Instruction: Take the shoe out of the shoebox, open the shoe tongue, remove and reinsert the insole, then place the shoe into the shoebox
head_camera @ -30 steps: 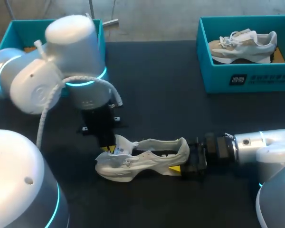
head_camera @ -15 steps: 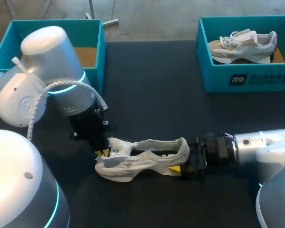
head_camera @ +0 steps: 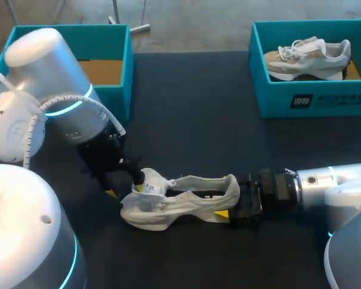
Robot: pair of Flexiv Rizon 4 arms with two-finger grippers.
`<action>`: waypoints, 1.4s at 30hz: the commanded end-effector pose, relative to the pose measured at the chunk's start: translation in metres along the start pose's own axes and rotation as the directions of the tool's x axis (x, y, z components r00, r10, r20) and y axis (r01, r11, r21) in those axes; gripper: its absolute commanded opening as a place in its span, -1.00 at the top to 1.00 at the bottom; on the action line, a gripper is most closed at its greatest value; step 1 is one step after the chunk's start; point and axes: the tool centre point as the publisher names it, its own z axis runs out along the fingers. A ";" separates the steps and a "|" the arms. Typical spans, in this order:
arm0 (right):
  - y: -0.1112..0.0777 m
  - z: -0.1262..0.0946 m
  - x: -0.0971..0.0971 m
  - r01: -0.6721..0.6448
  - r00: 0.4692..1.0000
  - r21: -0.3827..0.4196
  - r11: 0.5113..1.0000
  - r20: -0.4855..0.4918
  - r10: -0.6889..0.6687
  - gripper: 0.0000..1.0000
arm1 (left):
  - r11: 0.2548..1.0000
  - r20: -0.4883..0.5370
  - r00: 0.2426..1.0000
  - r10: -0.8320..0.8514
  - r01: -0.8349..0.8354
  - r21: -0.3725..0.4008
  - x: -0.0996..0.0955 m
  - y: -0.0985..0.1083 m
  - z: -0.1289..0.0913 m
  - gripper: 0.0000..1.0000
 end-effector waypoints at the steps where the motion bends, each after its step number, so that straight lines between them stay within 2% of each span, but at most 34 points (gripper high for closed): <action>1: 0.000 0.003 0.001 0.000 1.000 0.005 1.000 0.002 0.000 1.00 | 0.999 0.000 0.999 0.032 -0.032 0.040 0.010 0.017 -0.026 -0.42; 12: 0.000 0.003 0.001 0.000 1.000 0.005 1.000 0.002 0.000 1.00 | 0.986 0.053 0.987 0.152 -0.155 0.062 0.056 0.017 -0.051 -0.50; 14: 0.000 0.003 0.001 0.000 1.000 0.005 1.000 0.002 0.000 1.00 | 0.982 0.060 0.983 0.174 -0.178 0.057 0.062 0.016 -0.054 -0.45; 15: 0.000 0.003 0.001 0.000 1.000 0.005 1.000 0.002 0.000 1.00 | 0.979 0.064 0.979 0.193 -0.196 0.049 0.066 0.016 -0.057 -0.35; 17: 0.000 0.003 0.001 0.000 1.000 0.005 1.000 0.002 0.000 1.00 | 0.968 0.075 0.966 0.247 -0.249 0.024 0.073 0.017 -0.063 0.07; 18: 0.000 0.003 0.001 0.000 1.000 0.005 1.000 0.002 0.000 1.00 | 0.964 0.074 0.962 0.264 -0.266 0.025 0.076 0.018 -0.066 0.36; 19: 0.000 0.003 0.001 0.000 1.000 0.005 1.000 0.002 0.000 1.00 | 0.954 0.081 0.952 0.296 -0.298 0.016 0.078 0.019 -0.068 1.00; 25: 0.000 0.003 0.001 0.000 1.000 0.005 1.000 0.002 0.000 1.00 | 0.884 0.163 0.871 0.464 -0.468 -0.015 0.089 0.021 -0.076 1.00; 28: 0.000 0.003 0.001 0.000 1.000 0.005 1.000 0.002 0.000 1.00 | 0.828 0.182 0.808 0.560 -0.556 -0.077 0.095 0.019 -0.079 1.00; 30: 0.000 0.003 0.001 0.000 1.000 0.005 1.000 0.002 0.000 1.00 | 0.765 0.182 0.743 0.644 -0.627 -0.148 0.097 0.017 -0.081 1.00; 42: 0.000 0.003 0.001 0.000 1.000 0.005 1.000 0.002 0.000 1.00 | 0.765 0.182 0.743 0.644 -0.627 -0.148 0.097 0.017 -0.081 1.00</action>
